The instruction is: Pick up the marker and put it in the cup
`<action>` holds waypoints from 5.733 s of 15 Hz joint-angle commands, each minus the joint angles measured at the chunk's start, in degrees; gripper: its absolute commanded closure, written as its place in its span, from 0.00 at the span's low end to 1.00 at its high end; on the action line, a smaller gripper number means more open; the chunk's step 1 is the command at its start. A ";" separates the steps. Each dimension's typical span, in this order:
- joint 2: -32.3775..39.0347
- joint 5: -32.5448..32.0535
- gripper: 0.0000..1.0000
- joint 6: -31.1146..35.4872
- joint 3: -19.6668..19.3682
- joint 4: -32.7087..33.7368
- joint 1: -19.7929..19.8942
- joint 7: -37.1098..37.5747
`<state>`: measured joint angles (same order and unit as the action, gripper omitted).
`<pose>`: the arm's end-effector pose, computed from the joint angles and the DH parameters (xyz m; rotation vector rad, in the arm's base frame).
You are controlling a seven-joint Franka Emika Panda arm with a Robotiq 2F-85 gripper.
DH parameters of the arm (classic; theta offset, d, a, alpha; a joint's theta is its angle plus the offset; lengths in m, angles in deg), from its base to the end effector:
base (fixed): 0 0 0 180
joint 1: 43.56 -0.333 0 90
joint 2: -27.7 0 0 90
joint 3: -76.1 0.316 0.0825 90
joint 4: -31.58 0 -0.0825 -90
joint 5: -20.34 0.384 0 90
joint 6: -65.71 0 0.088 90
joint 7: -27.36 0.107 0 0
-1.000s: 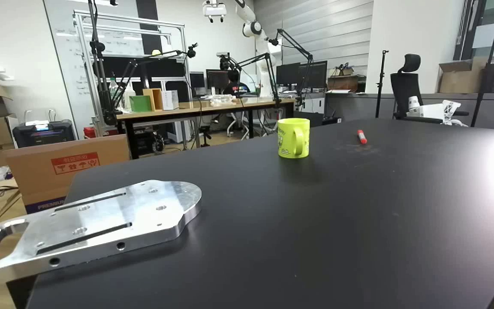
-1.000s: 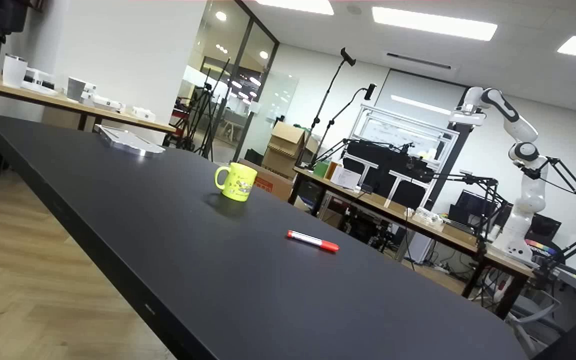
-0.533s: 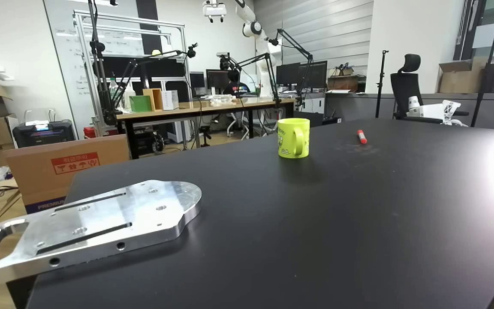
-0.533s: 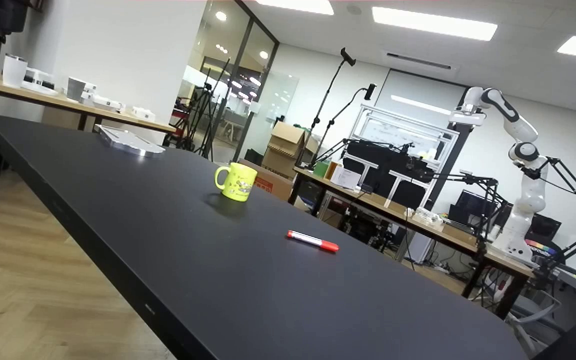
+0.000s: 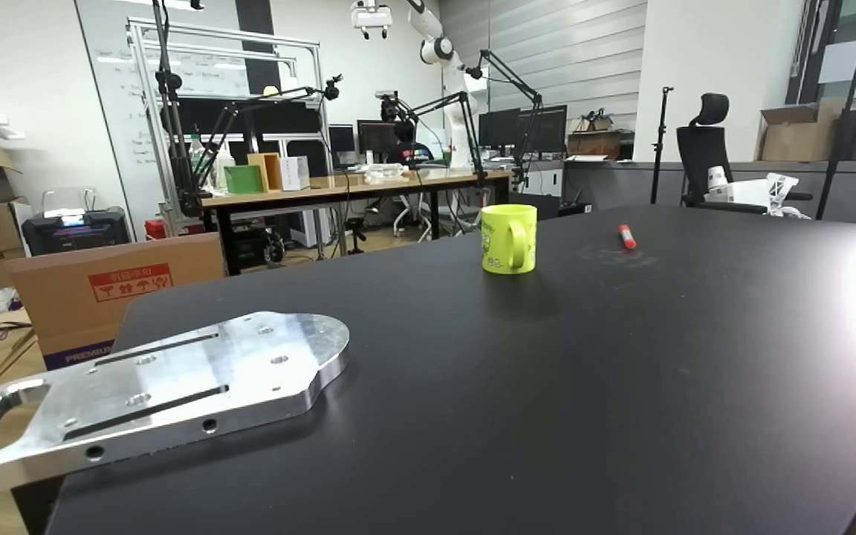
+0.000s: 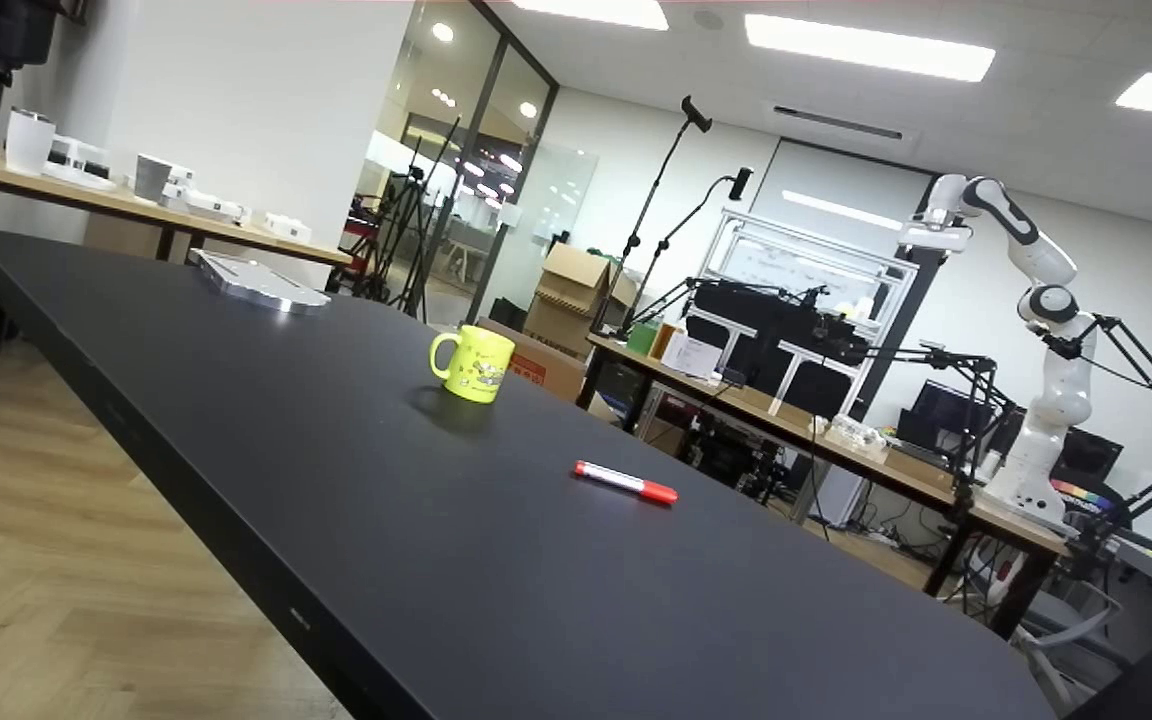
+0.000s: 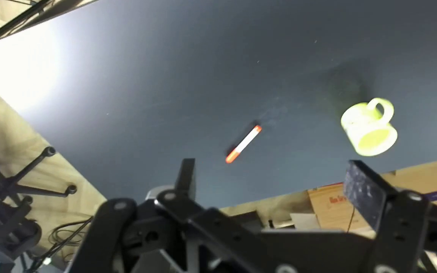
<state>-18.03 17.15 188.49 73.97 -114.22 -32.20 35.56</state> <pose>0.3359 -0.0853 0.5618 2.9928 -0.5321 0.6080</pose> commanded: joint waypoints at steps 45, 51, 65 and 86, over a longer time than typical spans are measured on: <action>80.97 -5.39 0.00 13.97 -8.68 63.02 -7.00 46.73; 86.53 -0.96 0.00 12.36 -7.64 65.14 -7.43 43.83; 90.05 4.07 0.00 14.89 -8.30 62.14 -8.50 40.83; 99.91 13.75 0.00 20.32 -6.82 66.34 -6.31 37.99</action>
<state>80.18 29.51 210.07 66.69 -50.73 -39.24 74.18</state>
